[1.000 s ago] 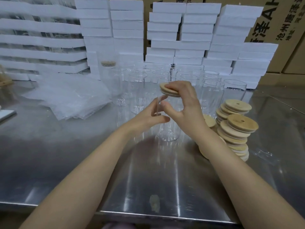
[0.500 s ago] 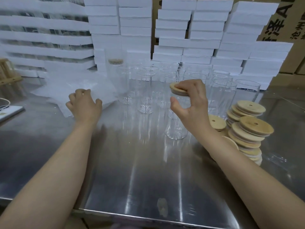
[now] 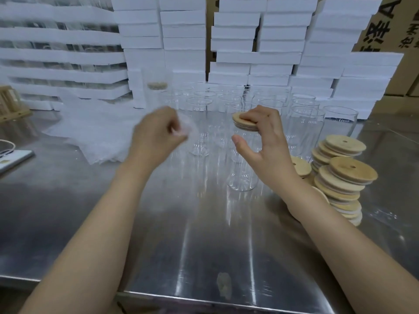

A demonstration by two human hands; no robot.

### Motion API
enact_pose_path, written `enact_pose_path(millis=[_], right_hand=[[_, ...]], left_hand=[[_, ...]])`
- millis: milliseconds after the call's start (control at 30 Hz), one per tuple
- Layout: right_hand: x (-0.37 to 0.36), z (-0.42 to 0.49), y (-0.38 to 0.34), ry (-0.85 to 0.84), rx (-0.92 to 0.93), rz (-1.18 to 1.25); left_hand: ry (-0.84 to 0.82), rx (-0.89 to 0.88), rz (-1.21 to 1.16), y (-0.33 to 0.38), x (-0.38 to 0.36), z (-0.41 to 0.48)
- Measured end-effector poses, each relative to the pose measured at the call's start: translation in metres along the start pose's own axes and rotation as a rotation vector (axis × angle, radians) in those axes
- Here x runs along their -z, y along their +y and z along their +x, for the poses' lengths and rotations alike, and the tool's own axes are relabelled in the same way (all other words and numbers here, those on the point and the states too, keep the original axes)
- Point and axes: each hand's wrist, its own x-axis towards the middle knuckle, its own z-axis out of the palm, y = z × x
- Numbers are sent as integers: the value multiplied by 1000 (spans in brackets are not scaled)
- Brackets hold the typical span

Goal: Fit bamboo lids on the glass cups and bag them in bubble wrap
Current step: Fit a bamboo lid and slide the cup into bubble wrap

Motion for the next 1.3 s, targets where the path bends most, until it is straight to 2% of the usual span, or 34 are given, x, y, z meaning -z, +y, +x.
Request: enact_pose_path(millis=[167, 200, 233, 300, 367, 433, 467, 567, 633, 700, 867, 1000, 1067, 1133, 1233, 1300], right_hand=[[0, -2, 1, -2, -88, -24], [0, -2, 2, -5, -109, -18], [0, -2, 2, -10, -120, -20], [1, -2, 4, -23, -122, -36], [2, -1, 5, -28, -118, -44], [2, -2, 5, -29, -129, -42], [2, -2, 5, -36, -146, -34], [3, -5, 2, -73, -202, -58], [5, -6, 0, -84, -214, -114], [9, -5, -2, -66, -226, -163], [17, -4, -5, 5, -199, -243], [18, -4, -6, 84, -155, -208], [19, -3, -7, 115, -145, -178], [20, -2, -8, 163, -151, -152], [20, 1, -11, 257, -201, -73], [19, 4, -13, 307, -248, 2]], left_hand=[[-950, 249, 166, 15, -15, -17], [-1109, 329, 134, 15, -11, -19], [-1197, 373, 126, 14, -6, -18], [-1158, 346, 155, 16, 1, -14], [-907, 293, 88, 17, -3, -11], [-641, 226, -88, 17, -12, -12], [-617, 189, -154, 19, -15, -14], [-840, 64, -80, 21, -28, -23], [-916, 8, 0, 19, -35, -27], [-900, 60, 6, 14, -36, -27], [-724, 226, -83, 16, -33, -21], [-916, 256, 47, 20, -36, -28], [-939, 238, -20, 17, -33, -26], [-911, 293, -188, 18, -31, -23], [-699, 429, -503, 26, -34, -23], [-643, 524, -599, 31, -40, -25]])
